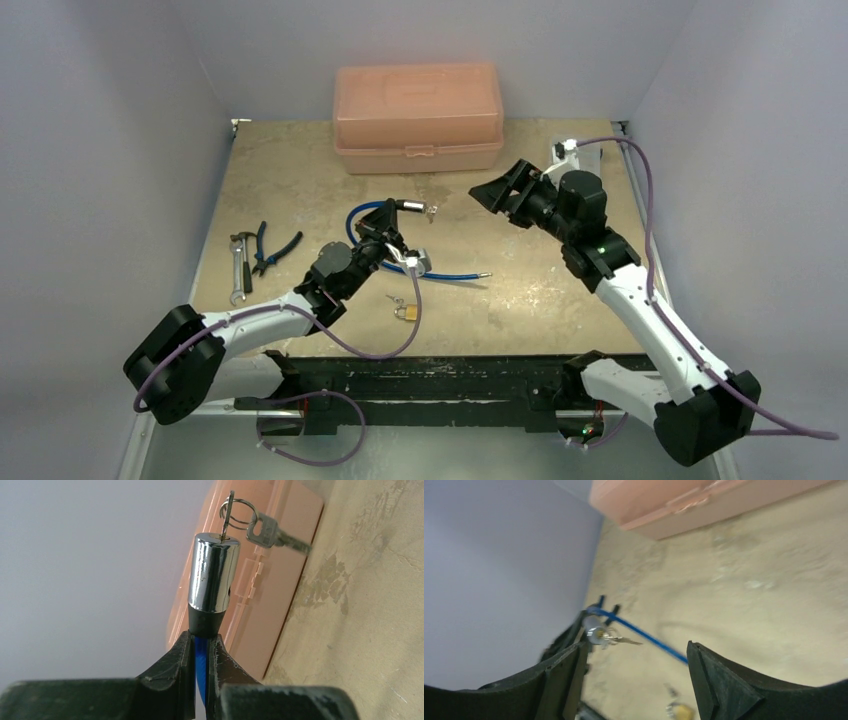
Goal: Unlock with the key
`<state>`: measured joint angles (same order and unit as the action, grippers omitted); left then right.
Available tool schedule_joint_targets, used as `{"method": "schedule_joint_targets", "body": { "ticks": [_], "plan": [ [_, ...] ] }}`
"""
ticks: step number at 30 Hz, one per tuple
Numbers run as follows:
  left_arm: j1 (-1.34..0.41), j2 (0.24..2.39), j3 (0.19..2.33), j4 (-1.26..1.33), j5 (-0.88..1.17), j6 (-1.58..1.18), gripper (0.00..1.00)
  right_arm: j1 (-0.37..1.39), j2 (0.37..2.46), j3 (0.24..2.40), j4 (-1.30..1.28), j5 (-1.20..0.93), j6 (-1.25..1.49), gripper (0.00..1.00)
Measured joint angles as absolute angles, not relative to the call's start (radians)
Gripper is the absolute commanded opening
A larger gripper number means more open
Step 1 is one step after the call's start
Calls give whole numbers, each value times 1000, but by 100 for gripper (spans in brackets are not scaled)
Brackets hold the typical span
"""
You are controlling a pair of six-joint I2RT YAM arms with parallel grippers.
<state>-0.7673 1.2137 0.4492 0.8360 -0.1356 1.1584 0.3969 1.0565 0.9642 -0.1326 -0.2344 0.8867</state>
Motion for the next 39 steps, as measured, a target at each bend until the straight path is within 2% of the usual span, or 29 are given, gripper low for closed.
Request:
{"method": "schedule_joint_targets", "body": {
  "ticks": [7,16,25,39],
  "plan": [
    [-760,1216,456,832,-135,1138,0,417,1016,953,-233,-156,574,75],
    [-733,1216,474,793,-134,1107,0,622,1236,949,-277,-120,285,77],
    [-709,1240,487,776,-134,1052,0,675,1488,950,-271,-93,222,77],
    [-563,1414,645,671,-145,794,0,683,1636,1003,-277,-53,227,77]
  ]
}}
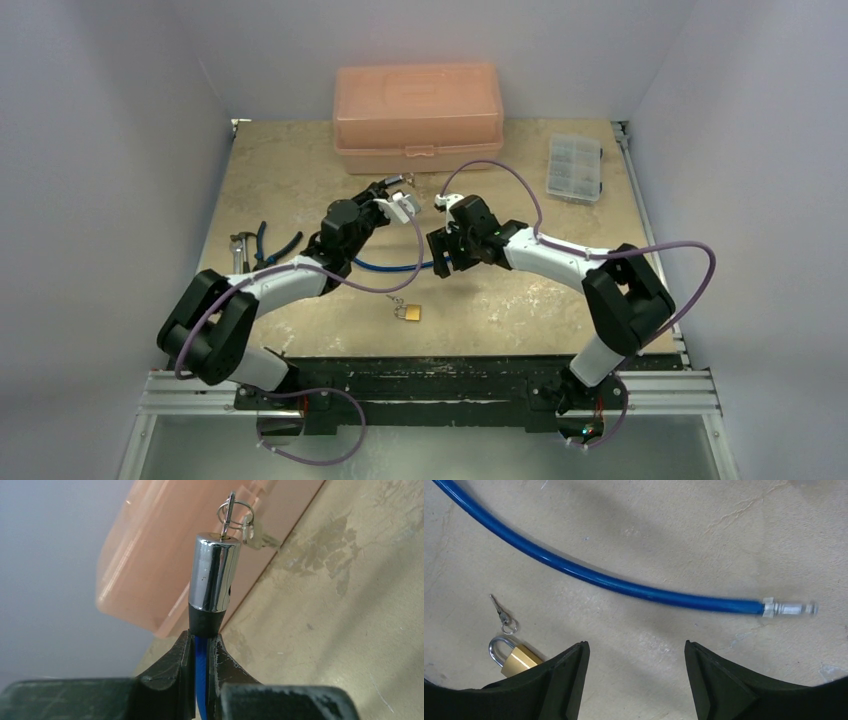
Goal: Unlock with the key
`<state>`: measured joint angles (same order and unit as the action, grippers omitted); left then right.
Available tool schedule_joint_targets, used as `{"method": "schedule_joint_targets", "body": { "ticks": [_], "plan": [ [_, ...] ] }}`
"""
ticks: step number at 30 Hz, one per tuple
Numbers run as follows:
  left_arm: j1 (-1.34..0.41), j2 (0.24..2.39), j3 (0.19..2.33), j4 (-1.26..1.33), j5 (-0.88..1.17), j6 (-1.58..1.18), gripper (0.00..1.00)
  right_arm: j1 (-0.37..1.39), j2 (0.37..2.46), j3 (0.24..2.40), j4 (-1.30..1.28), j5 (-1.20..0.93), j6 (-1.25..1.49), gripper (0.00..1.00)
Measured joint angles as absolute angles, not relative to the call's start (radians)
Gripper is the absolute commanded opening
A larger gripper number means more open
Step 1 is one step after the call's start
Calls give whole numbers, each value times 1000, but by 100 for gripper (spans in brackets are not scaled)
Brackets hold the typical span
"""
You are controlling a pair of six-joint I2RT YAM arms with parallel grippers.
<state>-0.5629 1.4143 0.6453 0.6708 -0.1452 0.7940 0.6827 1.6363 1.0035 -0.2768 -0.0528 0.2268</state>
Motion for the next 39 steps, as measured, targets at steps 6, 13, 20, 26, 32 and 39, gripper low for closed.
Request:
{"method": "schedule_joint_targets", "body": {
  "ticks": [6,13,20,26,32,39],
  "plan": [
    [-509,1545,699,620,-175,690,0,682,1632,1006,-260,-71,275,77],
    [-479,1658,728,602,-249,629,0,683,1539,960,-178,-99,360,77],
    [-480,1710,749,604,-288,620,16,683,1493,901,-124,-101,421,77],
    [-480,1746,750,630,-335,617,64,682,1483,870,-105,-105,449,77],
    [-480,1769,750,658,-384,603,90,682,1465,857,-103,-106,463,77],
    [-480,1711,750,680,-453,555,96,682,1416,846,-96,-94,492,77]
  ]
}}
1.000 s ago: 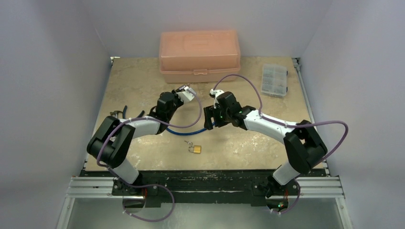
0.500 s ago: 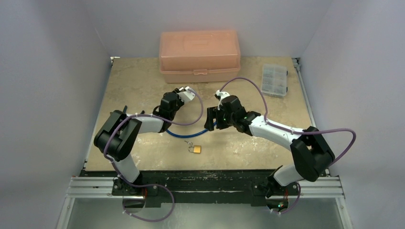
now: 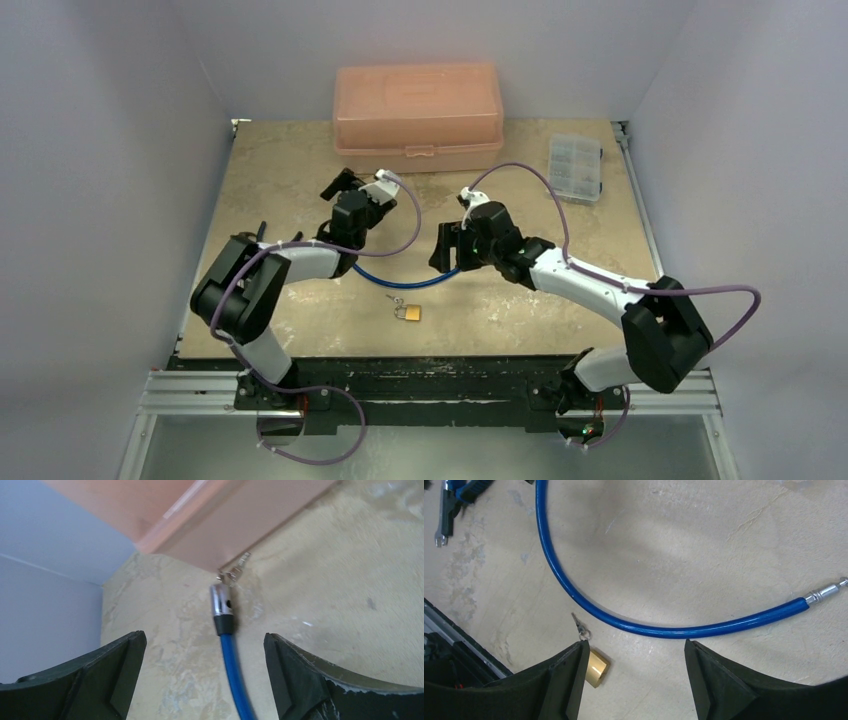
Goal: Unlock with the key
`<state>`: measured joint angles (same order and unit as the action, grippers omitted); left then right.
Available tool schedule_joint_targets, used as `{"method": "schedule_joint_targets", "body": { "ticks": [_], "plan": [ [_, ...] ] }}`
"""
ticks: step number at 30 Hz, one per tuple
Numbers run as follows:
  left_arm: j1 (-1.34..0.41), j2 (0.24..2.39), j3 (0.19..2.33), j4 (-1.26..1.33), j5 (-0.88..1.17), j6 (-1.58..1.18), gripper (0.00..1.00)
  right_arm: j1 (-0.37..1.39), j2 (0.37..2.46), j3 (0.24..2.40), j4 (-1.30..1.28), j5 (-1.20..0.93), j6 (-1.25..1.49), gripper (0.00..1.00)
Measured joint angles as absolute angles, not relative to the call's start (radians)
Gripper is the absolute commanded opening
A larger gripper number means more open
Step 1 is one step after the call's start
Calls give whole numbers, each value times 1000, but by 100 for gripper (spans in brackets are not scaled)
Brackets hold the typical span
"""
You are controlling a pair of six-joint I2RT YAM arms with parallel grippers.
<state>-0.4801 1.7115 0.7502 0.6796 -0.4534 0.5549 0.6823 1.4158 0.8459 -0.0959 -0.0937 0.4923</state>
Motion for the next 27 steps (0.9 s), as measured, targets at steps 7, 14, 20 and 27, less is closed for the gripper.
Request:
{"method": "schedule_joint_targets", "body": {
  "ticks": [7,14,20,27],
  "plan": [
    [-480,1574,751,692,-535,488,98,683,1389,786,-89,-48,592,81],
    [-480,1406,750,699,-551,444,93,693,1429,768,-109,-34,732,83],
    [-480,1332,747,725,-550,440,92,699,1583,858,-162,-22,796,78],
    [-480,1320,730,721,-543,448,91,700,1717,984,-223,31,796,48]
  ]
}}
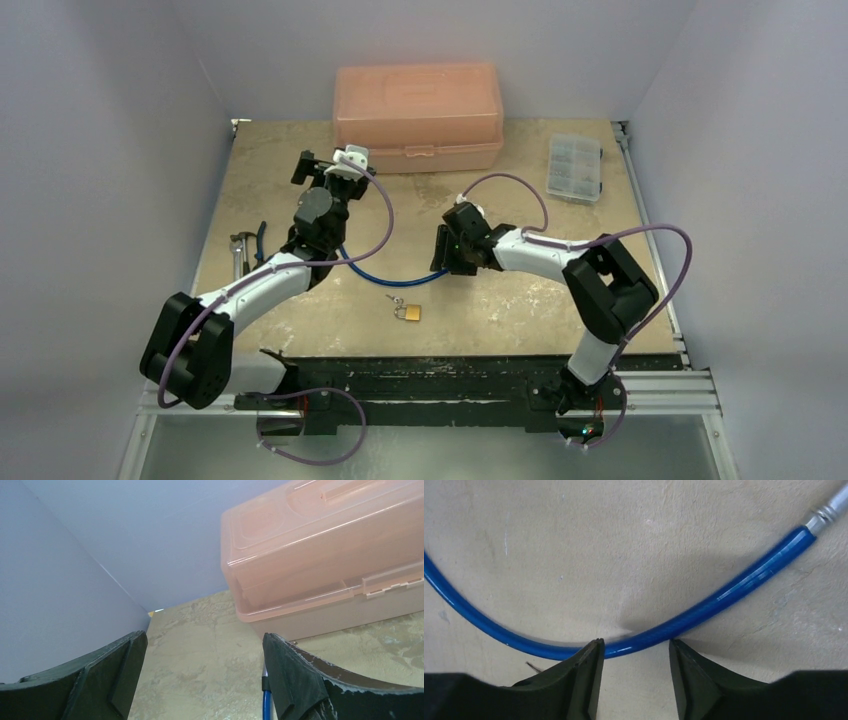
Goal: Unlock with the key
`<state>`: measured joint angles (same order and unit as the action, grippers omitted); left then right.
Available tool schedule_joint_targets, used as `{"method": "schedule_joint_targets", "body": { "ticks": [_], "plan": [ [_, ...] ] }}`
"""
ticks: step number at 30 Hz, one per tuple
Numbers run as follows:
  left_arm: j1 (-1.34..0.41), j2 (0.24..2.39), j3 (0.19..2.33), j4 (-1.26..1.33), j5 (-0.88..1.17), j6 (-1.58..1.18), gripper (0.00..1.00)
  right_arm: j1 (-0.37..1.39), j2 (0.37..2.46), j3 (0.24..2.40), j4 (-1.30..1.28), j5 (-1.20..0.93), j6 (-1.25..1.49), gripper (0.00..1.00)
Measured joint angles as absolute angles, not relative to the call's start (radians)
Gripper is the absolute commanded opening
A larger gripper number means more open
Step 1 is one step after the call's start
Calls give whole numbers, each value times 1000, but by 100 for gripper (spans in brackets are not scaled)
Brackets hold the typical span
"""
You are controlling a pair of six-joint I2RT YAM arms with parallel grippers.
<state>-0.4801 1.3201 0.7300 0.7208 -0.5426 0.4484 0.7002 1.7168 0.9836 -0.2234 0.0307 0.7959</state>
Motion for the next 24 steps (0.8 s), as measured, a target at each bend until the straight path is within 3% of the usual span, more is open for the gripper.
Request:
{"method": "schedule_joint_targets", "body": {
  "ticks": [3,15,18,24],
  "plan": [
    [-480,1316,724,719,-536,457,90,700,1755,1027,-256,64,783,39],
    [-480,1313,722,718,-527,464,90,607,1931,1259,-294,83,650,38],
    [-480,1313,722,718,-527,464,90,543,1950,1307,-284,52,575,43],
    [-480,1308,722,718,-527,464,90,508,1854,1298,-252,-52,435,63]
  ]
}}
